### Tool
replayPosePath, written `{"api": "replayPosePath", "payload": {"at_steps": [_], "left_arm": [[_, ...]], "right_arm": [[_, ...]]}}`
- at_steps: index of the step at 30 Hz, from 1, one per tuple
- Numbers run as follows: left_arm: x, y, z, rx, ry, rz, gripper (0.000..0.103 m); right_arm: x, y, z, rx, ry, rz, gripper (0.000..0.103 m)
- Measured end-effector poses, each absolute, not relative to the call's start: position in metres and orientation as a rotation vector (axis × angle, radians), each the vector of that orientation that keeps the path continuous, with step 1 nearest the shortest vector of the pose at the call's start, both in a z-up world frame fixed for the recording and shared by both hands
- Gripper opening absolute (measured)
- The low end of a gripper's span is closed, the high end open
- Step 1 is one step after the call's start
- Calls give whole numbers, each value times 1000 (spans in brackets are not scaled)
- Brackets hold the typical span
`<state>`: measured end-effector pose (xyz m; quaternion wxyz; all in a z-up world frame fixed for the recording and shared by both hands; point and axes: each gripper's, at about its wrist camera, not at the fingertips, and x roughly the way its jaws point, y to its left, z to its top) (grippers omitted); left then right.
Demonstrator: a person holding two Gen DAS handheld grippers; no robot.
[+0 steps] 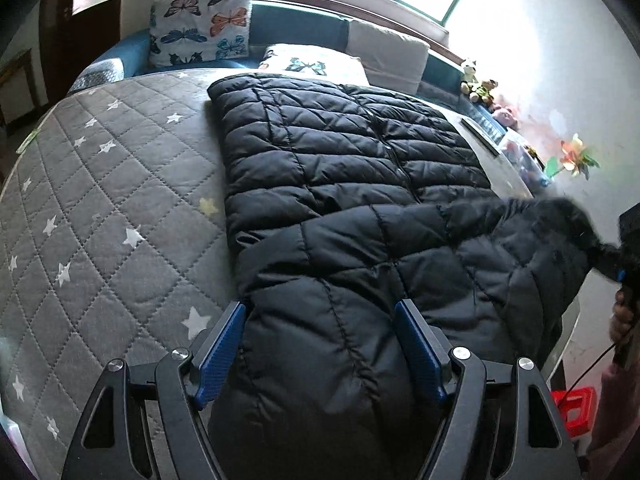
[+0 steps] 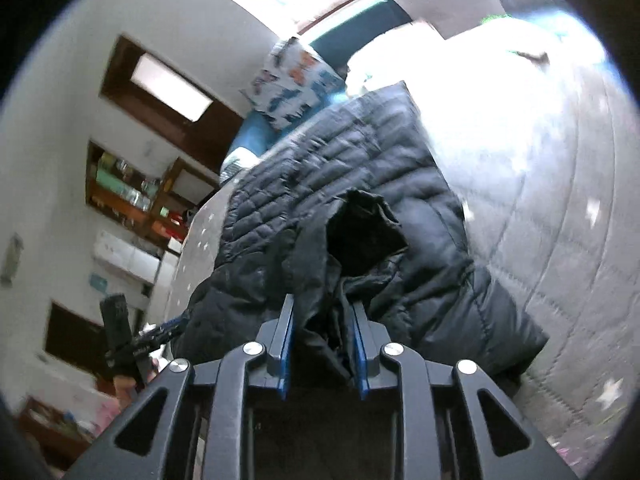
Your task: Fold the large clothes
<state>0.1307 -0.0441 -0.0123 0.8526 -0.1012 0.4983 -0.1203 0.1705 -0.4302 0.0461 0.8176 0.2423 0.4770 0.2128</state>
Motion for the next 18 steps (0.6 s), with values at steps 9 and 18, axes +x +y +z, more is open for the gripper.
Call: {"api": "replayPosePath", "payload": {"at_steps": [9,18], "left_arm": [[116,-67,-20,-96,1038,-271,81],[106,-52,18,-99,1023,-300,80]], "right_arm": [[168,-460,-26,599,1139,385,25],[147,-461,47,369,1066,312,35]]}}
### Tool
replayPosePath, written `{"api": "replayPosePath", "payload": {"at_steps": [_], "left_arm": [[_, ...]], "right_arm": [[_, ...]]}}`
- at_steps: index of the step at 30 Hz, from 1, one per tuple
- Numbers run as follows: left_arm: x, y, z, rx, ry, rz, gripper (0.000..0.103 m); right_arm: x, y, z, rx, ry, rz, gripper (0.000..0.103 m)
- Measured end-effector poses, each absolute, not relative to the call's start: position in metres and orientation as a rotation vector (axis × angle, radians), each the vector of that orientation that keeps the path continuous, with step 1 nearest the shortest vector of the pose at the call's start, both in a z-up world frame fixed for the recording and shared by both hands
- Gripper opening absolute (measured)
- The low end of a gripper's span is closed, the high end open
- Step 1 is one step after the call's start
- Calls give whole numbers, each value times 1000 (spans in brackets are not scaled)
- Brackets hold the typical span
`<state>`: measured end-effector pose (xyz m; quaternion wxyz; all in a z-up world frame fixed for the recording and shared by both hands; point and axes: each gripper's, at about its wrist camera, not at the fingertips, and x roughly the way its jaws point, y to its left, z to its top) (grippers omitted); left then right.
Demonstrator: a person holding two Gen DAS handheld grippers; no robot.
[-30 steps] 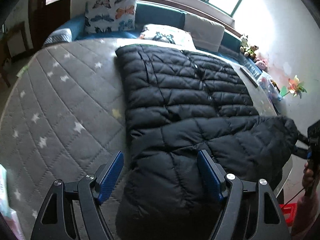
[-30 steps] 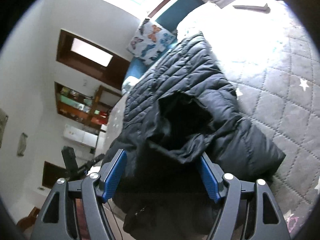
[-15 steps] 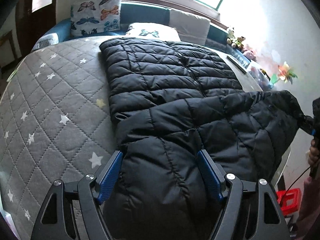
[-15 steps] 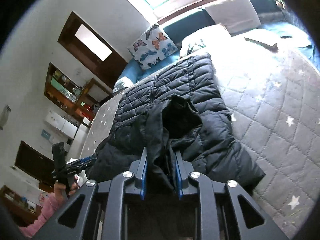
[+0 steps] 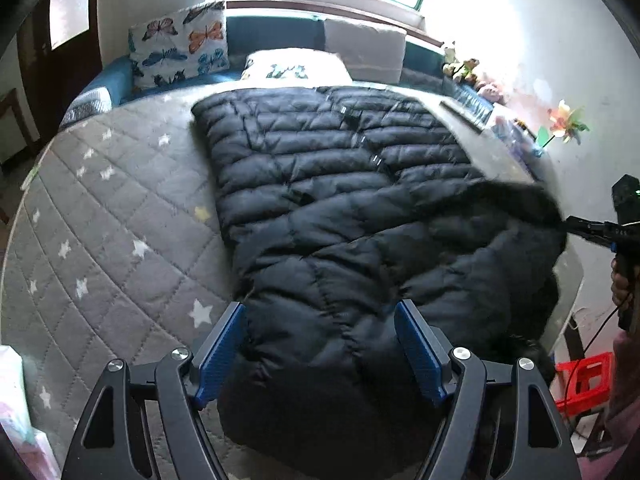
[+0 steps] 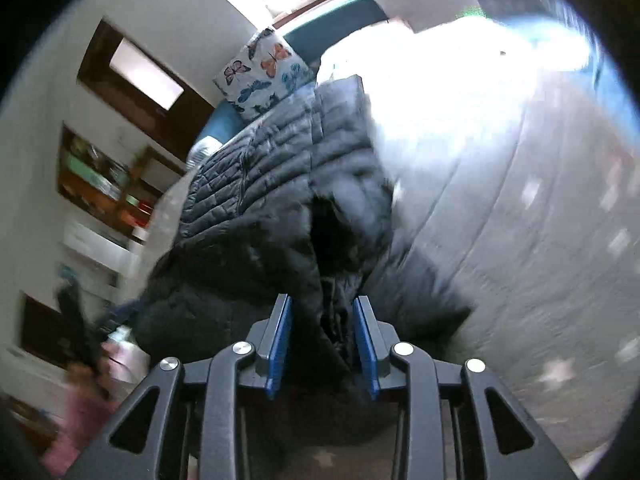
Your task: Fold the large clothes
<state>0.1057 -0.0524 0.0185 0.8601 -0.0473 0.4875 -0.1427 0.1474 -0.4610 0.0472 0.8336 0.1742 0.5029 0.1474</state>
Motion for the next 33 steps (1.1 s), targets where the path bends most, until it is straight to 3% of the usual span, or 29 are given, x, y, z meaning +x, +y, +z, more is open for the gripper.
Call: {"api": "replayPosePath", "payload": {"at_steps": [2,5,6,18,27,33], "left_arm": [[105,-55,35,-86,989,-306,80],[111,-69,54,-68,948,-346,80],[117,-78,56,-59,946,-363,80],[150,-142,24,-71,975,-492,80],[151,-154,-8,-37,1013,-512,80],[146,-157,-15,-8,1004,-501,80]], "right_arm": [[145,-451,74,264,1013,291,36],[145,-423,104,153,936,353,56],[148,-411,108,127,921,376,57],[184,-268,55,-195,906,579,57],[190,-273,-3,-166,1000,582,55],[182,-285,7,-132,970,595,55]]}}
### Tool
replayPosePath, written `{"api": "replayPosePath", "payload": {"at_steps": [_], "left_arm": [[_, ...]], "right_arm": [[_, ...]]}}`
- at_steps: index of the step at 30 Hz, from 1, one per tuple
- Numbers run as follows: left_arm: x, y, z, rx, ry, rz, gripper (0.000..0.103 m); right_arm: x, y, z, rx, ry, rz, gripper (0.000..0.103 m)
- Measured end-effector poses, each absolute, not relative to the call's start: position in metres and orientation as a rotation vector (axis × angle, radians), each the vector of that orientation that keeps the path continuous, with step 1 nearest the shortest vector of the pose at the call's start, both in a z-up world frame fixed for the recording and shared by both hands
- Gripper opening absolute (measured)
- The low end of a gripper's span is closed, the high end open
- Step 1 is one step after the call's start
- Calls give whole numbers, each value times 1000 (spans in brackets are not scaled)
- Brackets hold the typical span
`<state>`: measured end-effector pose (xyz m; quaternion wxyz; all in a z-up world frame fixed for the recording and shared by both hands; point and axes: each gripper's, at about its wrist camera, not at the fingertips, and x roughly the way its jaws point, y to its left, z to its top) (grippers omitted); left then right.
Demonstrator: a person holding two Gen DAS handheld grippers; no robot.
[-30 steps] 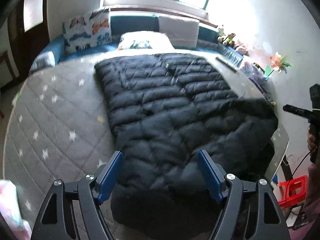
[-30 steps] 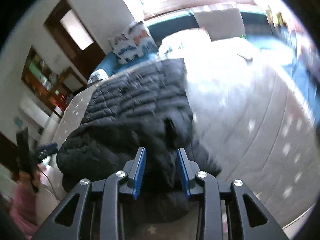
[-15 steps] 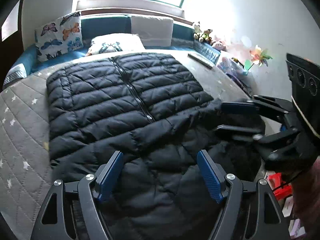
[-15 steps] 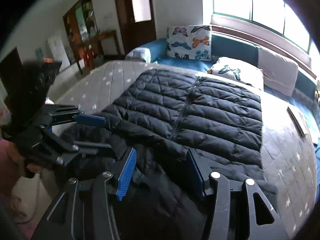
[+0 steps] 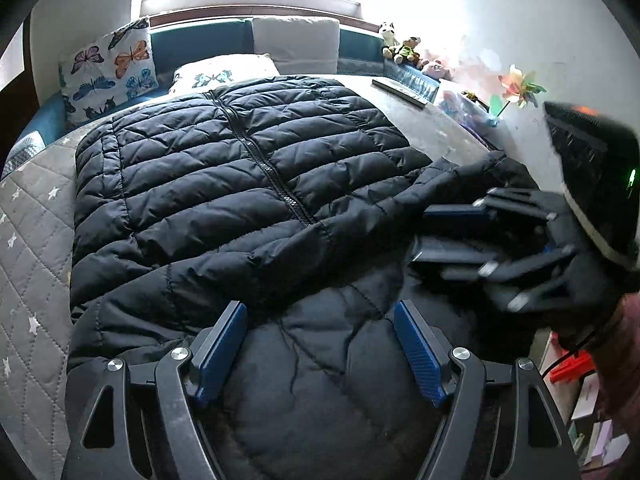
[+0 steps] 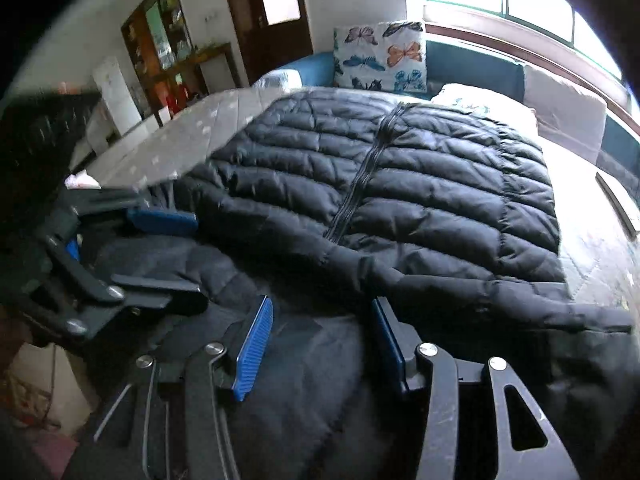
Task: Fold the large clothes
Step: 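Press the folded side flat with the left gripper while the right gripper smooths the hem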
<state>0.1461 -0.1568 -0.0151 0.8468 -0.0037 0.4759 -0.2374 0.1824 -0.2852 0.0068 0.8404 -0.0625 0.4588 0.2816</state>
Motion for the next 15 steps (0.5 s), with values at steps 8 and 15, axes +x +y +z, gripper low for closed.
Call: {"api": "replayPosePath", "payload": {"at_steps": [8,15], "left_arm": [[145,-160,-18,15,995,-491,80],[145,-164,-22,43,982,-482,80]], "right_arm": [[181,-351,33,-13,901,493,55],[177,-362,-14,-1,954,492,55]]}}
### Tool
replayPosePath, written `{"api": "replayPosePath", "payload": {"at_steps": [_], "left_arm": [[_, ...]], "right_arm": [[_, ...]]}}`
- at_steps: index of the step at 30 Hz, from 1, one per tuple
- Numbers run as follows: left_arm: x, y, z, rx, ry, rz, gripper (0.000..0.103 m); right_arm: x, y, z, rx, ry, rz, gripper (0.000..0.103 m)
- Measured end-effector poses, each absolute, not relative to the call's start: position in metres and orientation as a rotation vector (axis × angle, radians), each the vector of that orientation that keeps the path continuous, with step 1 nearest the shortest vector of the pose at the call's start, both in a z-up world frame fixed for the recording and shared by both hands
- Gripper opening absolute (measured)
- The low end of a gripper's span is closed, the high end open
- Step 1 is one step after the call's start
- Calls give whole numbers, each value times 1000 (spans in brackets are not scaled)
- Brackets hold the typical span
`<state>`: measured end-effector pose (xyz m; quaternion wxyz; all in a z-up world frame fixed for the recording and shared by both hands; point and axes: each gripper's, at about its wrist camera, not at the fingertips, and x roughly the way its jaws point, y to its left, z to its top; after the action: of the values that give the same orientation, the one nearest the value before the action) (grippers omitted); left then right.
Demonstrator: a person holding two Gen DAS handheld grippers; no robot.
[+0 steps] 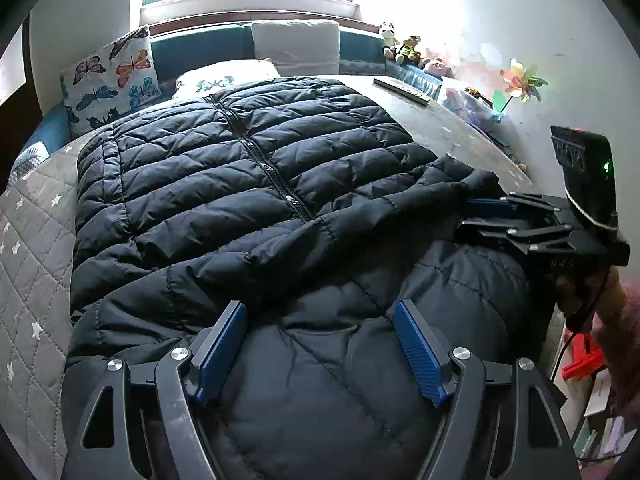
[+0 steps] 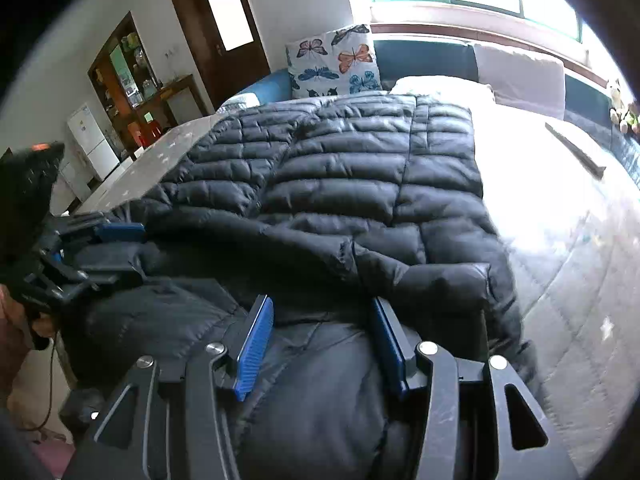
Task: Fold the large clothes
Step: 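Press the folded side flat with the left gripper while the right gripper smooths the hem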
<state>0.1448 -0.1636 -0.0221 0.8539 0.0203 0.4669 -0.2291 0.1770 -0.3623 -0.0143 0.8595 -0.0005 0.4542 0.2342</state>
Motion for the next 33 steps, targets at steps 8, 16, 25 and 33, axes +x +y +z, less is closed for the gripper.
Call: {"api": "replayPosePath", "payload": {"at_steps": [8,16,25,33], "left_arm": [[117,-140,17,92,919,-490,80],[103,-86,3,40,975,-427,80],[98,-85,-9,30,975,-427,81],[125,-75,28,-4,915,-428,81]], "right_arm": [[161,-374,13,-32,965,482,55],[144,-388,4,-61,1006,491,55],[147,-386,-1,-66,1020,491,55],[163,-381,51,-81,913,481,55]]}}
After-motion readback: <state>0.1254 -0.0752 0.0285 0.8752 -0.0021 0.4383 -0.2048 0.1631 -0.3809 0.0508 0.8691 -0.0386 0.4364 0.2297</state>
